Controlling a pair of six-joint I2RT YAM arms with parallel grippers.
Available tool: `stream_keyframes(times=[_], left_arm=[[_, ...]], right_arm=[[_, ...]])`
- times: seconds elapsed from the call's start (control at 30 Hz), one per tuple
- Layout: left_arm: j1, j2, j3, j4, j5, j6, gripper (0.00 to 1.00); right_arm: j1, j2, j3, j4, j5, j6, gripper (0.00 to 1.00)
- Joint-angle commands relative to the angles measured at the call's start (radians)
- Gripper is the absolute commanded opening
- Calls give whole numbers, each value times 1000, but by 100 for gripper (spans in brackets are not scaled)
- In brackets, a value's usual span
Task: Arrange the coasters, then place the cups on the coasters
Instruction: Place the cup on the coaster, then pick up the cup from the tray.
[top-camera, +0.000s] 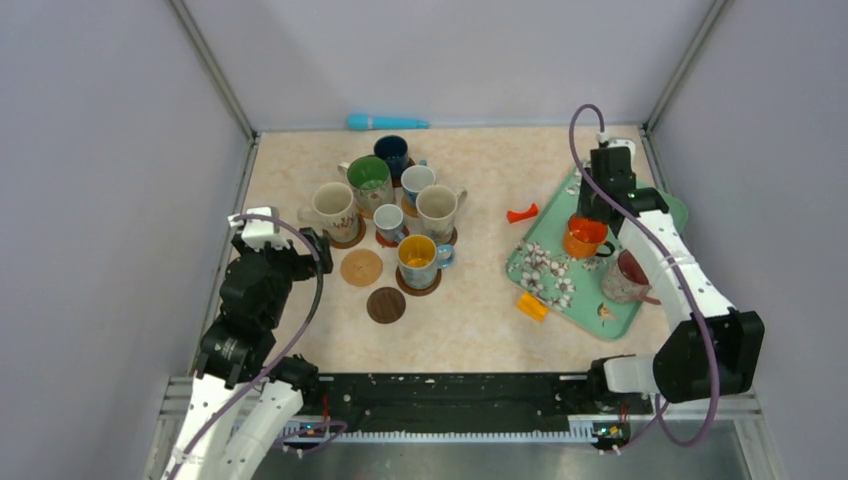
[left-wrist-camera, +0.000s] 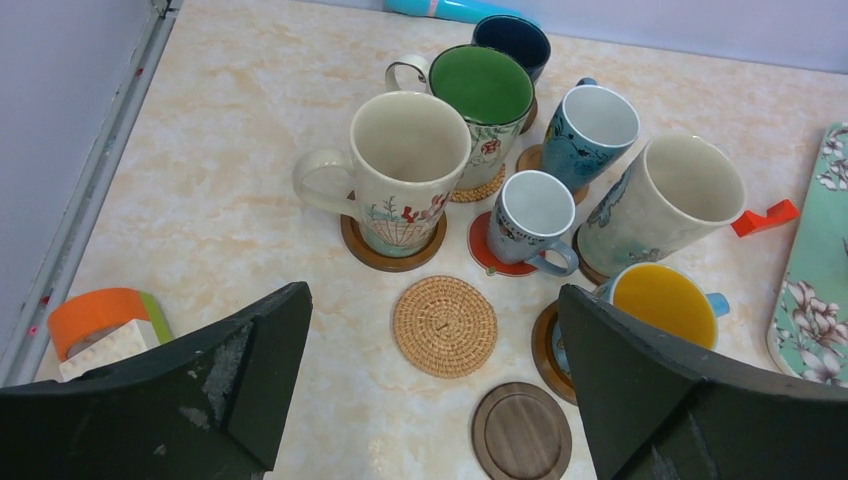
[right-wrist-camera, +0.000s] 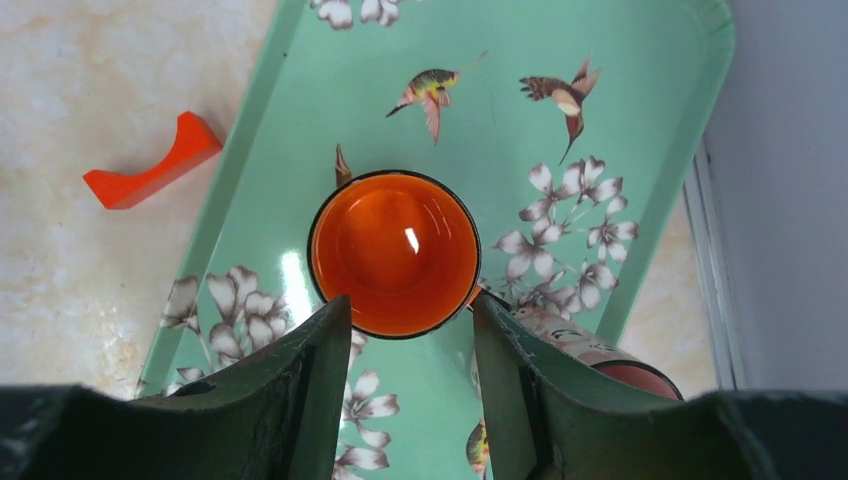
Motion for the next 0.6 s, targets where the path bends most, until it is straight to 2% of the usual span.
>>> stream_keyframes(times=[0.0,0.07,0.13,0.37,0.57], left_arm=[[-9,-2,-8,27,18,-3,99],[-9,0,-7,28,20,-3,99],[-9,2,-7,29,24,-3,99],[-9,7,-8,28,26,-2,99],[-10,10,-6,30,24,-3,99]], right_arm=[[-50,-30,-36,108,-168,-42,48],[-50,-17,-52,119,-278,-109,48],[-50,4,-63,124,-321,-151,48],[-51,90,-74,145,-295,-220,47],[-50,130,-99,172,-329,-221,40]])
